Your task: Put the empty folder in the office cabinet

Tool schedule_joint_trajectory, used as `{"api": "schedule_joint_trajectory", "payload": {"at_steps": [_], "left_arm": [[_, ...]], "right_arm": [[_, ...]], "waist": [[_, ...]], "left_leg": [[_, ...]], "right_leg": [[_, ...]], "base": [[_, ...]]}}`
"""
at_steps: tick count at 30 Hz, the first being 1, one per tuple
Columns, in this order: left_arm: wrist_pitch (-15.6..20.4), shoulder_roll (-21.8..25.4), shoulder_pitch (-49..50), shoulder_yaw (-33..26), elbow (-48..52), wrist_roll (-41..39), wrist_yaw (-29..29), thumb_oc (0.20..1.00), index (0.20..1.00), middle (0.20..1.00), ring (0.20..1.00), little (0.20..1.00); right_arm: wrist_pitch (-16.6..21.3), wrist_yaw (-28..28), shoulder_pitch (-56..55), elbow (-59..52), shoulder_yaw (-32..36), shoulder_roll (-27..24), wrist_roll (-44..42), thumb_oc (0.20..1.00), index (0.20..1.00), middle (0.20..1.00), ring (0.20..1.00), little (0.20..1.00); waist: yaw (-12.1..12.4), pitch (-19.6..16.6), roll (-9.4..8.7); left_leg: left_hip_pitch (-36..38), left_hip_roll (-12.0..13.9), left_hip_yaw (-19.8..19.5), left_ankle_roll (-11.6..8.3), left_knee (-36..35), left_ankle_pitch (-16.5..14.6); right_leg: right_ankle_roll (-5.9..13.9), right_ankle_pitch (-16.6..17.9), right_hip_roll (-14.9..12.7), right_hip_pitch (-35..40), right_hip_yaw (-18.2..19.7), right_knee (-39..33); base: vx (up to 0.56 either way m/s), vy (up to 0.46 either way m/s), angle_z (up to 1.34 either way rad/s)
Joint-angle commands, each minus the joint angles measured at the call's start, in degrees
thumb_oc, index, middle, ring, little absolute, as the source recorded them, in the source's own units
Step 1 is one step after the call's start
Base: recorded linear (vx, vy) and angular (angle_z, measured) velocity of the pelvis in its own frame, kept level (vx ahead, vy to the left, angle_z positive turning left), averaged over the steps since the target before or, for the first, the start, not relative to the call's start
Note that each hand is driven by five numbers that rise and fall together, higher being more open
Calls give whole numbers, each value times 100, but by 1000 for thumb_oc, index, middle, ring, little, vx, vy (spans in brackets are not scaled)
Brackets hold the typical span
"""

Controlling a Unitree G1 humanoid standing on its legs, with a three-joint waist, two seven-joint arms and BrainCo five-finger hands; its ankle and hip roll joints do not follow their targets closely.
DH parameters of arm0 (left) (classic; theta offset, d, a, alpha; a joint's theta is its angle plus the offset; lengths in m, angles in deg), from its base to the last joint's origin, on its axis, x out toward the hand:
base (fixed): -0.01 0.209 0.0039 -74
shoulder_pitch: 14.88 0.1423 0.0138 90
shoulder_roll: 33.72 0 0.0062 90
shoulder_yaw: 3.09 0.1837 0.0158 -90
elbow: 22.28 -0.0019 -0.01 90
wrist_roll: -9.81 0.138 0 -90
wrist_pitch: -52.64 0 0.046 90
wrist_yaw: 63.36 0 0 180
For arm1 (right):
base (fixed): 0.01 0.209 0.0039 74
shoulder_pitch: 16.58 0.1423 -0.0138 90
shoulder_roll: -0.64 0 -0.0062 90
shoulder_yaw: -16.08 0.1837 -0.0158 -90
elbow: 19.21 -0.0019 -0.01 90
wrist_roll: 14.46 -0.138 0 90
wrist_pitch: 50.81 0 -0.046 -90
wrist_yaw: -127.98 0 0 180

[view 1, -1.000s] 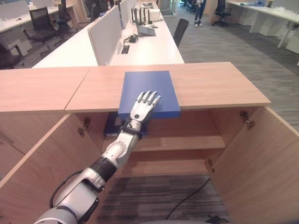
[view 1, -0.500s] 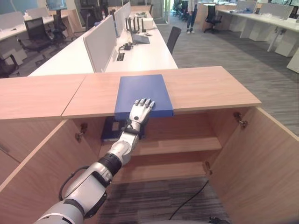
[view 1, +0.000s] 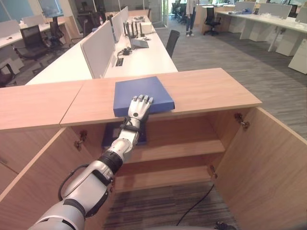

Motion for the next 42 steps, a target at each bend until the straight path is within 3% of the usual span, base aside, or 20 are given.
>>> {"api": "schedule_joint_trajectory", "payload": {"at_steps": [1,3,4,5,7,8,11,13,16,22,24,32,42], "left_arm": [[749,242,310,-568,1251,-569,107,200,200,200,200,200],[952,344,713,-668,1790,-688,258,200,200,200,200,200],[1234,445,1195,-740,2299,-988,481,200,200,200,200,200],[1718,664,2274,-944,3135,-1799,924,200,200,200,200,200],[1845,785,2647,-1045,3427,-2111,1141,200,200,200,200,200],[2085,901,3172,-1186,3869,-2830,1511,200,200,200,200,200],[2163,1011,3684,-1391,4314,-3694,2023,200,200,200,200,200],[2206,1102,4340,-1881,4822,-5600,2653,200,200,200,200,200],[2176,1079,4666,-2285,5202,-6539,2884,200,200,200,200,200],[2104,825,4662,-2367,5427,-7430,2967,200,200,200,200,200],[2065,670,4624,-2331,5625,-7739,2806,200,200,200,200,200],[2001,821,4469,-2238,6128,-8877,3073,200,200,200,200,200],[1804,798,4544,-2001,6086,-9377,3143,200,200,200,200,200]], "right_arm": [[7,122,256,454,66,72,18,1000,1000,1000,1000,1000],[-6,128,243,457,129,79,-13,1000,1000,1000,1000,1000],[-6,140,240,437,241,74,-68,1000,1000,1000,1000,1000],[-13,152,222,406,476,57,-182,1000,1000,1000,1000,1000],[-14,149,183,404,512,50,-203,1000,1000,1000,1000,1000],[8,124,149,394,622,11,-240,1000,1000,1000,1000,1000],[12,64,84,395,680,-61,-247,1000,1000,1000,1000,1000],[-22,-167,64,391,712,-139,-166,1000,1000,1000,1000,1000],[-44,-318,94,395,709,-110,-153,1000,1000,1000,1000,1000],[-19,-419,220,326,610,-16,-233,1000,1000,1000,1000,1000],[151,-495,218,45,468,21,-413,1000,1000,1000,1000,1000],[256,-580,32,-38,438,91,-498,1000,1000,1000,1000,1000],[315,-613,14,-112,426,124,-663,1000,1000,1000,1000,1000]], "waist": [[147,186,-437],[166,189,-444],[210,218,-460],[336,326,-463],[350,314,-466],[413,361,-456],[421,360,-437],[465,400,-366],[510,403,-346],[587,409,-342],[596,430,-375],[555,431,-394],[544,448,-421]], "left_leg": [[271,-80,-192,-66,-5,-687],[253,-81,-216,-64,-5,-679],[212,-85,-245,-57,-5,-665],[146,-91,-295,-53,-5,-640],[130,-94,-309,-51,-5,-631],[110,-101,-327,-51,-5,-614],[93,-96,-345,-46,-5,-595],[56,-95,-369,-46,-5,-546],[39,-100,-397,-49,-5,-541],[40,-111,-458,-47,-5,-541],[35,-114,-479,-45,-5,-533],[-6,-115,-479,-31,-5,-530],[-15,-119,-482,-17,-5,-540]], "right_leg": [[435,-192,-253,332,-192,35],[433,-186,-256,323,-207,35],[432,-168,-263,302,-229,35],[434,-132,-275,267,-266,35],[432,-127,-278,256,-281,35],[435,-117,-285,245,-318,35],[444,-106,-297,225,-354,35],[450,-77,-311,203,-391,35],[447,-84,-309,203,-414,35],[433,-96,-322,235,-445,35],[419,-93,-318,234,-444,35],[424,-86,-306,197,-419,35],[422,-78,-290,184,-380,35]], "base": [[-9,-16,-3],[-3,-5,-3],[-26,-13,21],[-25,-13,20],[-10,-4,-1],[1,0,5],[3,8,17],[-13,39,12],[-3,2,1],[-4,2,6],[0,0,0],[0,0,0],[-1,0,-1]]}}
